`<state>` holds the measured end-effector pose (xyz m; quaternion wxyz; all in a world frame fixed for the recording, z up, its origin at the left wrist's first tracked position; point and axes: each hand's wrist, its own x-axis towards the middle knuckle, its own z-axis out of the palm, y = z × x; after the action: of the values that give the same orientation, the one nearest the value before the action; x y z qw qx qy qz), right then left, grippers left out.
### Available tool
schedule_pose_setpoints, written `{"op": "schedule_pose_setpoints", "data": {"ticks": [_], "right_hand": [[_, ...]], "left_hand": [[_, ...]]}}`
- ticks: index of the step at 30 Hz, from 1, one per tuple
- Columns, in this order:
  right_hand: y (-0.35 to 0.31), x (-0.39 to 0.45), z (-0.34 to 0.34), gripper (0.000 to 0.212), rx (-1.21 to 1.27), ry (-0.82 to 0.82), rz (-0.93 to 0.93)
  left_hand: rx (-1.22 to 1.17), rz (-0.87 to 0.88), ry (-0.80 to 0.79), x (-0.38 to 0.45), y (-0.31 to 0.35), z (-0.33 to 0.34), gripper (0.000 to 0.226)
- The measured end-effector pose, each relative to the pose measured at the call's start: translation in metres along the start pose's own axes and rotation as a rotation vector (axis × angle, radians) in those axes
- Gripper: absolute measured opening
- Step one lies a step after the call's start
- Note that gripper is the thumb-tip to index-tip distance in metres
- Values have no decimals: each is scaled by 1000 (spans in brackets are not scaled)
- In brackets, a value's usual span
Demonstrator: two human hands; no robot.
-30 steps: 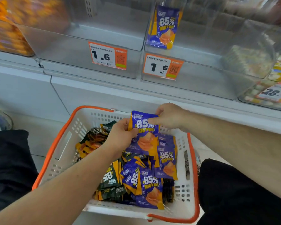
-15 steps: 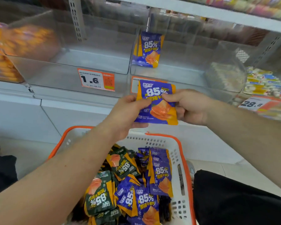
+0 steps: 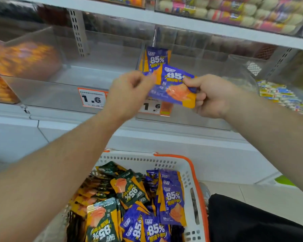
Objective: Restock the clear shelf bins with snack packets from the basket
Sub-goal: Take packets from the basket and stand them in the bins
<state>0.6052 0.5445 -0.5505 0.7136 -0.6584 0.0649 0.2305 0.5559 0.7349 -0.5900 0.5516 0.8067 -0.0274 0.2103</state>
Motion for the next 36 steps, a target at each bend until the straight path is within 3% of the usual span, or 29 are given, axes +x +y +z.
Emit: {"op": "schedule_pose_setpoints", "data": {"ticks": [2, 4, 6, 8, 11, 20, 24, 28, 33, 36], "right_hand": [[-15, 13, -5, 25, 41, 135, -24], [-26, 31, -9, 23, 30, 261, -60], [-31, 54, -12, 20, -63, 349, -85], [-33, 78, -14, 18, -216, 418, -119], [-31, 115, -11, 22, -358, 468, -195], [-38, 211, 15, 27, -456, 459, -293], [-32, 234, 19, 14, -444, 437, -295], [-34, 246, 27, 18, -527, 454, -302], [-32, 254, 20, 20, -425, 380, -307], [-30, 260, 23, 25, -510, 507, -312]], "left_hand": [[90, 30, 167, 30, 2, -4, 28], [233, 18, 150, 58, 1, -6, 15], [354, -28, 16, 80, -4, -3, 41], [272, -146, -94, 89, -10, 1, 69], [111, -252, -195, 89, -25, 7, 74], [138, -244, -187, 96, -33, 7, 74], [69, -278, -197, 93, -30, 10, 72], [18, -273, -205, 91, -26, 9, 65], [30, -276, -184, 96, -36, 8, 56], [50, -280, -201, 96, -36, 8, 64]]}}
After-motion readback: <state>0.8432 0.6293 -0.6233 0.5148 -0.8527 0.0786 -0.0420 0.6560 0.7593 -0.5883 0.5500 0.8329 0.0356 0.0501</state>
